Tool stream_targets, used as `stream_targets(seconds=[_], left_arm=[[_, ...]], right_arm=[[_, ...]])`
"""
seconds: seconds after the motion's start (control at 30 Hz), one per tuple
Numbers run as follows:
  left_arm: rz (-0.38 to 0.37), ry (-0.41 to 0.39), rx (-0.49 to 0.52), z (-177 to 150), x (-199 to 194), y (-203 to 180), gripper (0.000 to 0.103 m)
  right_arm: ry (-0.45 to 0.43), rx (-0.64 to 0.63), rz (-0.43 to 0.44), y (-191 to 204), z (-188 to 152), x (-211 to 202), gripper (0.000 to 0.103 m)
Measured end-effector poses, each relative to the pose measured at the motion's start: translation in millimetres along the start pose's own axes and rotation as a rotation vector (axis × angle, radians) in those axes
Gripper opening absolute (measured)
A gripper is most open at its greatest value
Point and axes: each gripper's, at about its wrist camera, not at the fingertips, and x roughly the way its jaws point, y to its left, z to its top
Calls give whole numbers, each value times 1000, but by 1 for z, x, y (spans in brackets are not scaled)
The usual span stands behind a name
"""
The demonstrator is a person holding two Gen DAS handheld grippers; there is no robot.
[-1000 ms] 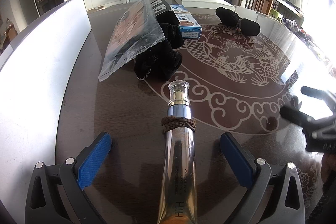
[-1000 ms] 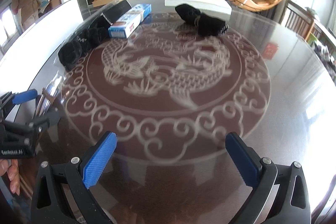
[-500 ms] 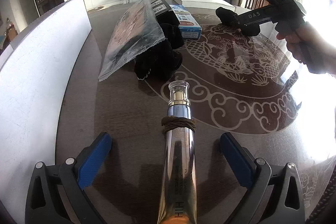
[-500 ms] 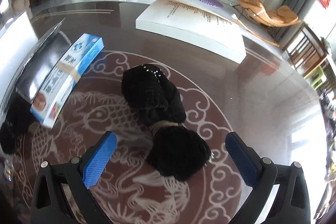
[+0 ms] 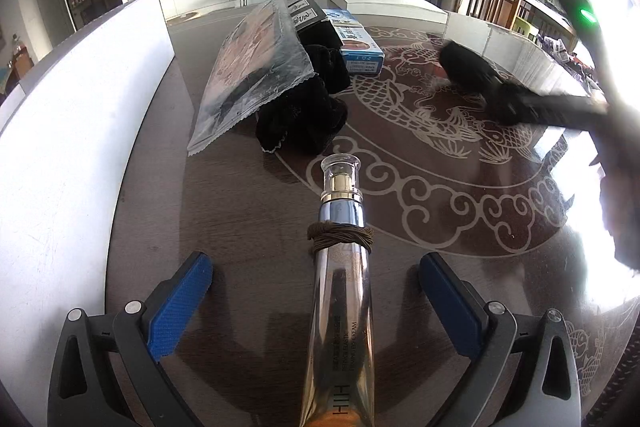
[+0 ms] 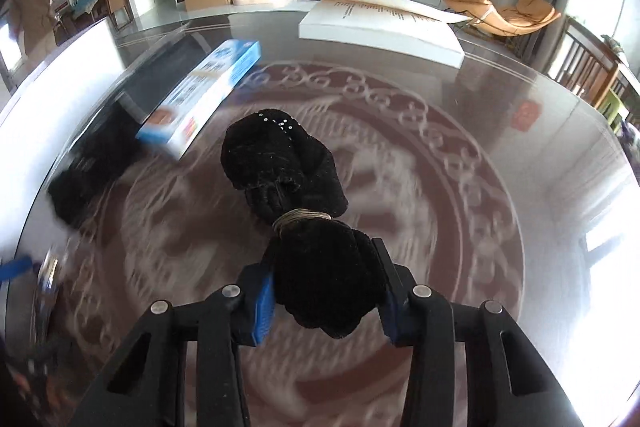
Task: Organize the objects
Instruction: 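Lift the cloth bundle with the right tool while the left tool holds the tube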
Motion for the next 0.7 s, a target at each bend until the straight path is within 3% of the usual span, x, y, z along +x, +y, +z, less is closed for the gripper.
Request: stream_targets(seconds=[0.23, 0.3, 0.37, 0.5, 0.57, 0.7], left_arm=[[0, 0, 0, 0, 0, 0, 103], [0, 0, 0, 0, 0, 0, 103], [-1, 0, 0, 0, 0, 0, 103], [0, -2, -1, -1, 0, 0, 103], [0, -2, -1, -1, -1, 0, 103], [0, -2, -1, -1, 0, 0, 103]], right_arm=[[-54, 120, 19, 61, -89, -65, 43], [-76, 108, -6, 75, -99, -70, 51], [-71, 85, -19, 81, -101, -66, 80], [-61, 89, 0, 76, -92, -58, 88], [-47, 97, -8, 78, -95, -58, 99], [-29, 76, -36, 83, -96, -57, 103]])
